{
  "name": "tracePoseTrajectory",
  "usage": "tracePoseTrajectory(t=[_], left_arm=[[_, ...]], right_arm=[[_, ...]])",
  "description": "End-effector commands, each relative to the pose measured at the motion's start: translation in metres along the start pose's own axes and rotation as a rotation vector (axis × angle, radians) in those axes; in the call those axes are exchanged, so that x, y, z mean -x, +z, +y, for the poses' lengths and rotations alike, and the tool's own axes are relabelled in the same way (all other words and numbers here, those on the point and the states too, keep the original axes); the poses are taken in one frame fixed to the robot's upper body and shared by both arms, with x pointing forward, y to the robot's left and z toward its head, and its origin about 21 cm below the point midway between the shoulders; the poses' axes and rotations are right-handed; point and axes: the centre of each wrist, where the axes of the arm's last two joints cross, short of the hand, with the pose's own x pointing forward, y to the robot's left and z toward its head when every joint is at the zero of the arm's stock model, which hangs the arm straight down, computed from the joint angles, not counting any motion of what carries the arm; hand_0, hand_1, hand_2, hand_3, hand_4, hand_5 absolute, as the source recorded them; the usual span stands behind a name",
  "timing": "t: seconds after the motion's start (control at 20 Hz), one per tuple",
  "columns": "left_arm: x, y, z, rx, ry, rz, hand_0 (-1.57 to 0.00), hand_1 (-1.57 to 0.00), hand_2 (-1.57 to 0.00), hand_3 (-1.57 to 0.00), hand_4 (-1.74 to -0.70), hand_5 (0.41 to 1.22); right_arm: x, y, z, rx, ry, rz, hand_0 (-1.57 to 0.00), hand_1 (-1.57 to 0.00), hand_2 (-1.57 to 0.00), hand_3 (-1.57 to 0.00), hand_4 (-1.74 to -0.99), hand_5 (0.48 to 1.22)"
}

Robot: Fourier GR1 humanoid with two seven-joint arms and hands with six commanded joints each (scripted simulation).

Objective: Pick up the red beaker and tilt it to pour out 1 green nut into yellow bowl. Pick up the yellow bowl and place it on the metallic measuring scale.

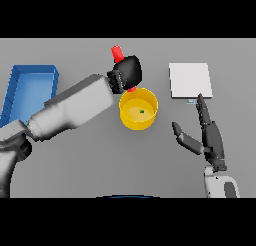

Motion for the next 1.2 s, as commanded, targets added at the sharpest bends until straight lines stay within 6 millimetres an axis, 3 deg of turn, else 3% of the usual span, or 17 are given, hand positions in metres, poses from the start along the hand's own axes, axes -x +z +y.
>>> tracePoseTrajectory(t=[0.0,0.25,0.4,0.55,0.8,0.95,1.05,1.15], left_arm=[[0.001,-0.001,-0.003,-0.003,-0.035,-0.007,-1.57,-1.57,-1.57,-1.57,-1.73,1.221],[-0.002,-0.005,0.013,-0.001,-0.189,-0.002,-1.57,-1.57,-1.57,-1.57,-1.73,1.221],[0.014,-0.001,0.038,-0.015,-0.292,0.0,-1.57,-1.57,-1.57,-1.57,-1.73,1.221],[0.06,0.014,0.068,-0.028,-0.36,0.084,-1.57,-1.57,-1.57,-1.57,-1.73,1.221],[0.154,0.061,0.078,-0.07,-0.143,0.337,-1.57,-1.57,-1.57,-1.57,-1.72,1.221],[0.201,0.09,0.063,-0.083,0.24,0.504,-1.57,-1.57,-1.57,-1.52,-1.73,1.221],[0.235,0.12,0.031,-0.123,0.551,0.605,-1.57,-1.57,-1.57,-1.51,-1.73,1.221],[0.252,0.141,-0.017,-0.183,0.853,0.648,-1.57,-1.57,-1.57,-1.52,-1.74,1.221]], right_arm=[[-0.002,-0.001,0.001,-0.004,0.01,-0.019,0.0,0.0,0.0,0.0,-1.132,0.573],[-0.001,-0.001,-0.002,-0.002,-0.002,-0.018,0.0,0.0,0.0,0.0,-1.13,0.577],[0.001,0.003,-0.003,0.005,0.01,-0.025,0.0,0.0,0.0,0.0,-1.138,0.572],[-0.001,-0.003,0.001,0.007,0.009,-0.023,0.0,0.0,0.0,0.0,-1.135,0.563],[-0.001,-0.005,-0.001,-0.02,-0.007,-0.025,0.0,0.0,0.0,0.0,-1.117,0.554],[-0.003,-0.005,0.002,-0.044,-0.021,-0.056,0.0,0.0,0.0,0.0,-1.102,0.572],[-0.001,-0.005,0.004,-0.052,-0.024,-0.047,0.0,0.0,0.0,0.0,-1.105,0.578],[-0.002,-0.009,0.003,-0.049,-0.029,-0.057,0.0,0.0,0.0,0.0,-1.116,0.582]])
